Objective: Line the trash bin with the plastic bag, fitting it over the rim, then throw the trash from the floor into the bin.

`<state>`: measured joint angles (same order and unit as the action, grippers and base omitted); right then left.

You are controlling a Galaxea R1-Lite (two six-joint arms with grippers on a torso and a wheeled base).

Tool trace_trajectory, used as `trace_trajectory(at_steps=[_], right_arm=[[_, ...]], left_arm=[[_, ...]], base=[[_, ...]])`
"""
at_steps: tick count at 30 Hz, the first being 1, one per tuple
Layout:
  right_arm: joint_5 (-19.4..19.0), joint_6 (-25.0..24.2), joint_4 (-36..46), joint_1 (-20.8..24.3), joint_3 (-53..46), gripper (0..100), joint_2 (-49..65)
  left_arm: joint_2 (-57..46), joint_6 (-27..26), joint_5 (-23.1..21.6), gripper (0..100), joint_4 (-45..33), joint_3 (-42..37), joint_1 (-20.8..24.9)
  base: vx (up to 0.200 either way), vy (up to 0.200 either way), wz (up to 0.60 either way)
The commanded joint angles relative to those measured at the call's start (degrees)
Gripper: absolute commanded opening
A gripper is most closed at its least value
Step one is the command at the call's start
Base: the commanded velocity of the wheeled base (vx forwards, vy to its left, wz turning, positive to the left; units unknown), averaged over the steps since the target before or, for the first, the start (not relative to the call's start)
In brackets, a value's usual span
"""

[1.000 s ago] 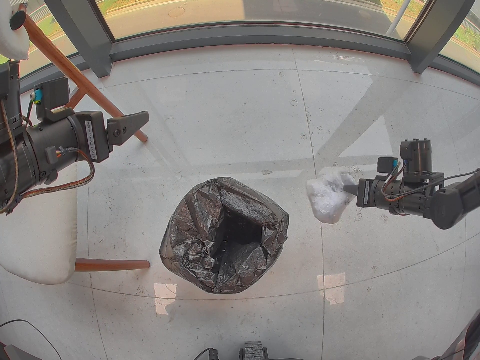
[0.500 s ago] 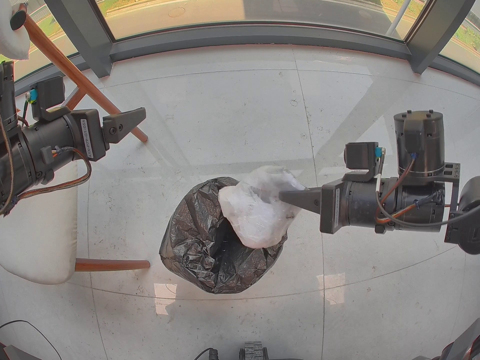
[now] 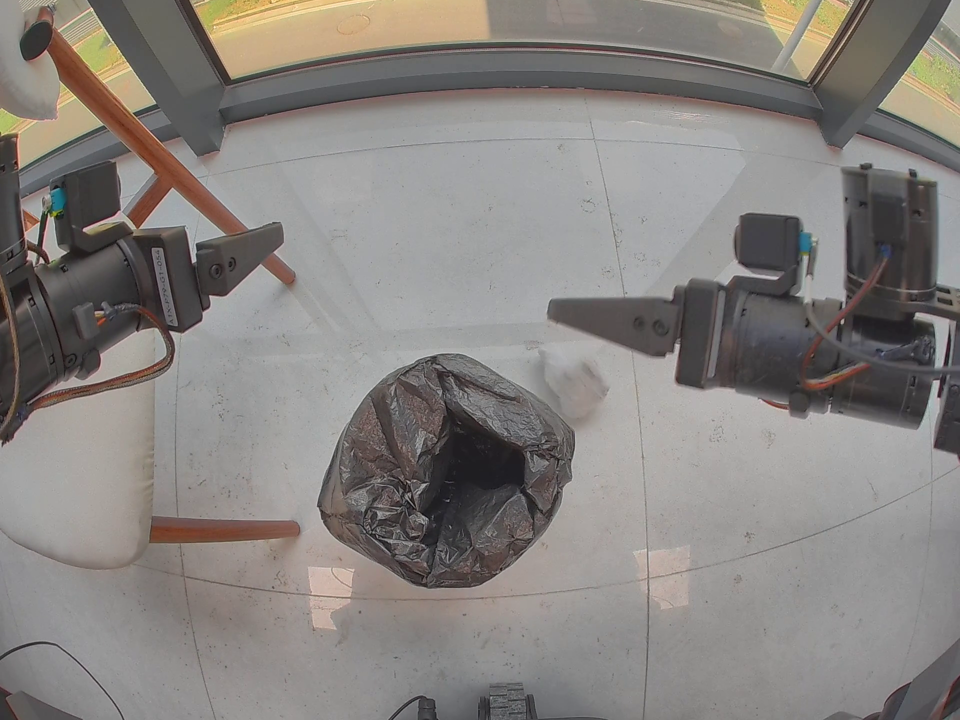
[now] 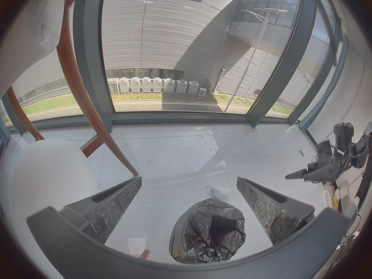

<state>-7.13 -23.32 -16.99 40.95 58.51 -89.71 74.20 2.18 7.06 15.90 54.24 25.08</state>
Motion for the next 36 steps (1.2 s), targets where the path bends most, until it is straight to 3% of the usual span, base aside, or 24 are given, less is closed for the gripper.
trace_trajectory(at_steps=[1,7,14,19,27,31,36], right_arm=[[1.8,-3.8,0.6,-2.7,-2.8,100,6.5],[3.4,-0.8,2.3,-12.0,-13.2,100,6.5],[3.4,10.7,-4.2,-22.7,-10.5,100,-8.0],[3.0,14.6,-10.9,-25.1,-5.3,100,-20.4],[3.0,16.4,-10.9,-25.7,6.3,100,-35.0],[3.0,19.5,-10.6,-27.3,12.1,100,-42.3],[3.0,20.5,-10.5,-28.0,16.8,100,-46.5]], left_arm=[[-3.2,0.0,0.0,100,0.1,-3.0,-0.1],[-4.4,0.2,-0.4,100,0.1,-3.0,0.0],[-3.4,-0.1,-1.3,100,0.0,-2.3,0.0],[-3.3,-0.1,-1.6,100,0.0,-2.2,0.0],[-3.5,-2.3,-1.5,100,-0.6,-1.9,-1.9],[-3.4,-6.0,-1.6,100,-0.8,-1.9,-3.4],[-2.5,-6.1,-1.6,100,-0.2,-0.6,-3.5]], base=[[0.0,0.0,0.0],[0.0,0.0,0.0],[0.0,0.0,0.0],[0.0,0.0,0.0],[0.0,0.0,0.0],[0.2,0.0,0.0],[0.2,0.0,0.0]])
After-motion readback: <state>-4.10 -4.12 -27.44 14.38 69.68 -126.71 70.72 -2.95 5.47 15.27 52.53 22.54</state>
